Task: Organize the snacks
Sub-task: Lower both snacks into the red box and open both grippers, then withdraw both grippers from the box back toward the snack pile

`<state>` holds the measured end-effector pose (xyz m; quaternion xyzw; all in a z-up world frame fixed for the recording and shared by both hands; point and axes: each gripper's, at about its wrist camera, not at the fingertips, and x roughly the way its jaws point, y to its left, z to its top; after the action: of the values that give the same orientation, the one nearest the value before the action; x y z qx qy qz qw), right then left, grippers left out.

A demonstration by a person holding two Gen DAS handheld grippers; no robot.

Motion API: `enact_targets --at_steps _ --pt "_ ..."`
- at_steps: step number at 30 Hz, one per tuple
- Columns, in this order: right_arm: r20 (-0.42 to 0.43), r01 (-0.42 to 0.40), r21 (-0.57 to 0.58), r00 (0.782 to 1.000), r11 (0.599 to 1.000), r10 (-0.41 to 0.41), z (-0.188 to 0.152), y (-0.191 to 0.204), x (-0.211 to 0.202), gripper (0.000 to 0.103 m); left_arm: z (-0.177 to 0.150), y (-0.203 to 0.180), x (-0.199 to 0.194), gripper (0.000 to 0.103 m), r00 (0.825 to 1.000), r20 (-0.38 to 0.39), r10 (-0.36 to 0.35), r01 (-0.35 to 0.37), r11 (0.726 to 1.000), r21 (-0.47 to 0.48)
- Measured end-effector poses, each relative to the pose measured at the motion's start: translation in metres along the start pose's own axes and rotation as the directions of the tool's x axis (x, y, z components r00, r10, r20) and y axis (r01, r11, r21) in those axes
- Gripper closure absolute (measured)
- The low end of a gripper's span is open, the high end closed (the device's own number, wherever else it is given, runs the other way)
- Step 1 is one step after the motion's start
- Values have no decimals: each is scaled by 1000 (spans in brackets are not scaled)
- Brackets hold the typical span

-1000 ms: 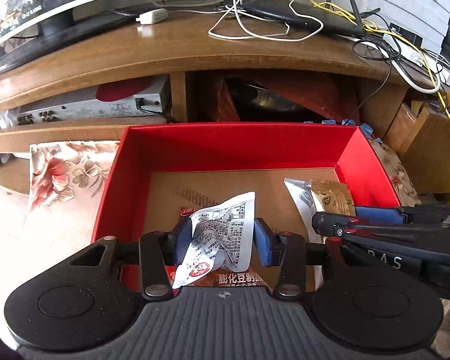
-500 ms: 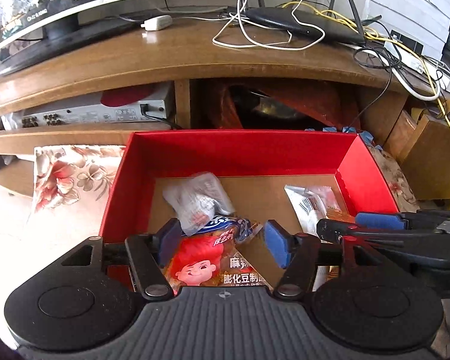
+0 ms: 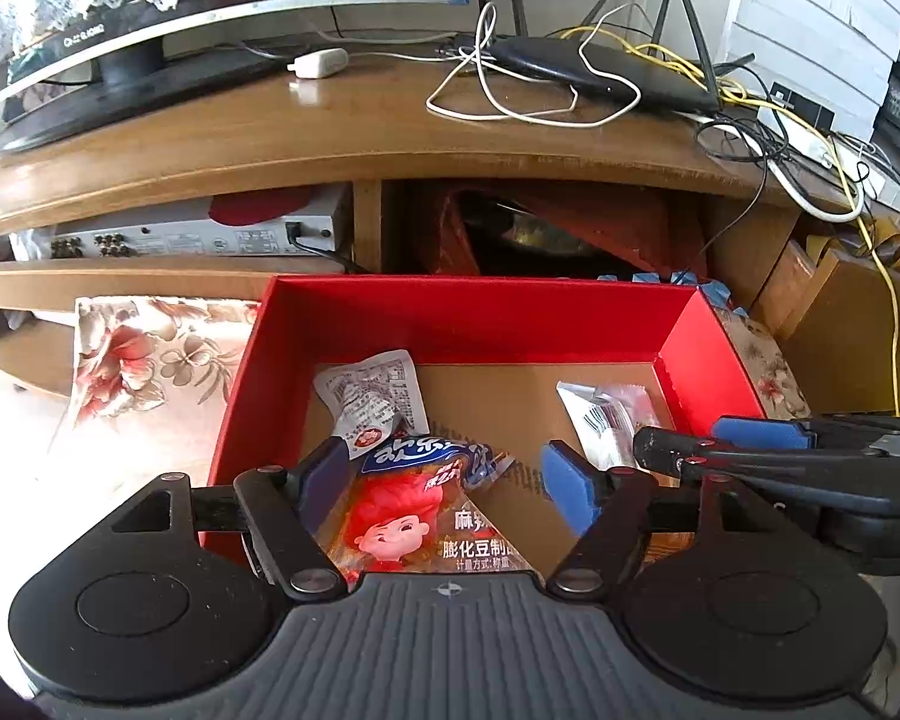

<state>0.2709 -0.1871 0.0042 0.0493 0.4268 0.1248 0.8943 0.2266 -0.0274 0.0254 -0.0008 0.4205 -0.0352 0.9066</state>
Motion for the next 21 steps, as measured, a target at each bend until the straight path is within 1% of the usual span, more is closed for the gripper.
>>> enact_targets --at_steps 12,21 --pt "12 -19 -12 1000 1000 19 -7 10 -18 50 -9 7 -21 24 1000 14 -21 21 1000 -21" --pt "9 -24 -9 1000 1000 24 -15 10 -27 47 -15 9 -30 22 999 19 -34 35 999 -25"
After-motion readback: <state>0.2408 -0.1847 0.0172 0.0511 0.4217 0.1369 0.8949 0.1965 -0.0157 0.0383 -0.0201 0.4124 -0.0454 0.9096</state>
